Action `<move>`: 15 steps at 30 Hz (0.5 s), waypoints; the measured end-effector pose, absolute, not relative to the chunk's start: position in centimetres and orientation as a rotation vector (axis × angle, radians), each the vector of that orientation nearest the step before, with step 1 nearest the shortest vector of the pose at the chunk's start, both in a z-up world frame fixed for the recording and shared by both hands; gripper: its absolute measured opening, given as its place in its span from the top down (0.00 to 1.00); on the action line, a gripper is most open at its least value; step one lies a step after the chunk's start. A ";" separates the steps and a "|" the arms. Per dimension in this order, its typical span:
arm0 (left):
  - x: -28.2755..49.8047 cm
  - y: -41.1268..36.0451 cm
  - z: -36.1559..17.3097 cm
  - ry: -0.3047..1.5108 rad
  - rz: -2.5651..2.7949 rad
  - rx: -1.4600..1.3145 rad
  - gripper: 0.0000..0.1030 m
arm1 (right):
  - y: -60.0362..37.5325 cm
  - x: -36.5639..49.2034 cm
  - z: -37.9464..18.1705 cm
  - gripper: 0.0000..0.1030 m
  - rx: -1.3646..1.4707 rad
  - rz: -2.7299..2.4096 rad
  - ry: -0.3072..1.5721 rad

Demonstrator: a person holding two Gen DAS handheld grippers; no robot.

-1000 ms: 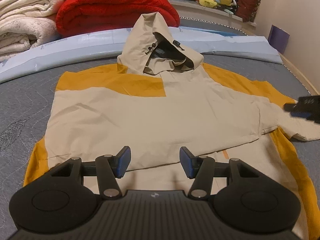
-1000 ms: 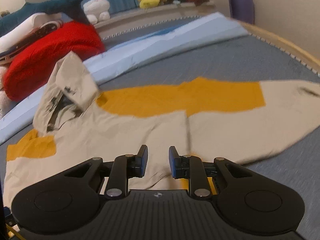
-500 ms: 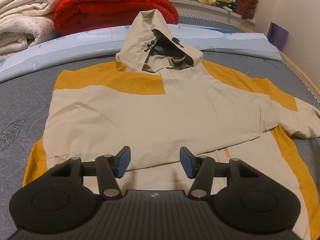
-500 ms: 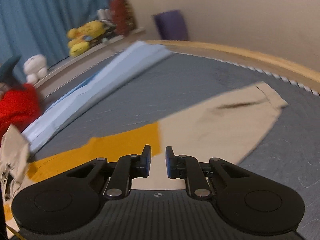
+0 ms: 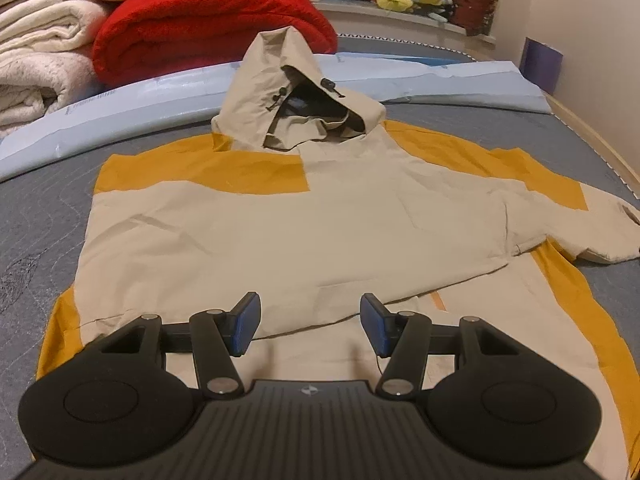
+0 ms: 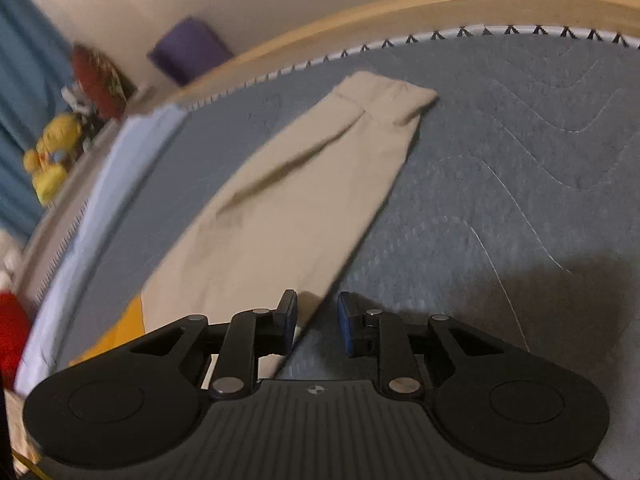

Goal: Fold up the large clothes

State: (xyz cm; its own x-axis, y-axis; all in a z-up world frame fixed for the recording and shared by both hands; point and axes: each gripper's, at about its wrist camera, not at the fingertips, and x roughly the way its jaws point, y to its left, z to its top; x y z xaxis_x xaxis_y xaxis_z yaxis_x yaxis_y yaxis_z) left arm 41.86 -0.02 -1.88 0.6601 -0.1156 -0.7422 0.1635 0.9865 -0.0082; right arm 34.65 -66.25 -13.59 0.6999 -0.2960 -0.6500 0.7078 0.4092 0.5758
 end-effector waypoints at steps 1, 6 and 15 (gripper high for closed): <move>41.8 -0.1 -1.9 0.833 -0.157 0.065 0.41 | -67.0 34.7 -14.0 0.78 0.959 -0.665 0.474; 41.5 0.2 -1.8 0.819 -0.154 0.066 0.41 | -70.8 35.1 -15.0 0.79 0.998 -0.707 0.390; 41.9 0.8 -1.3 0.809 -0.136 0.036 0.41 | -72.4 38.3 -11.9 0.88 0.824 -0.866 0.452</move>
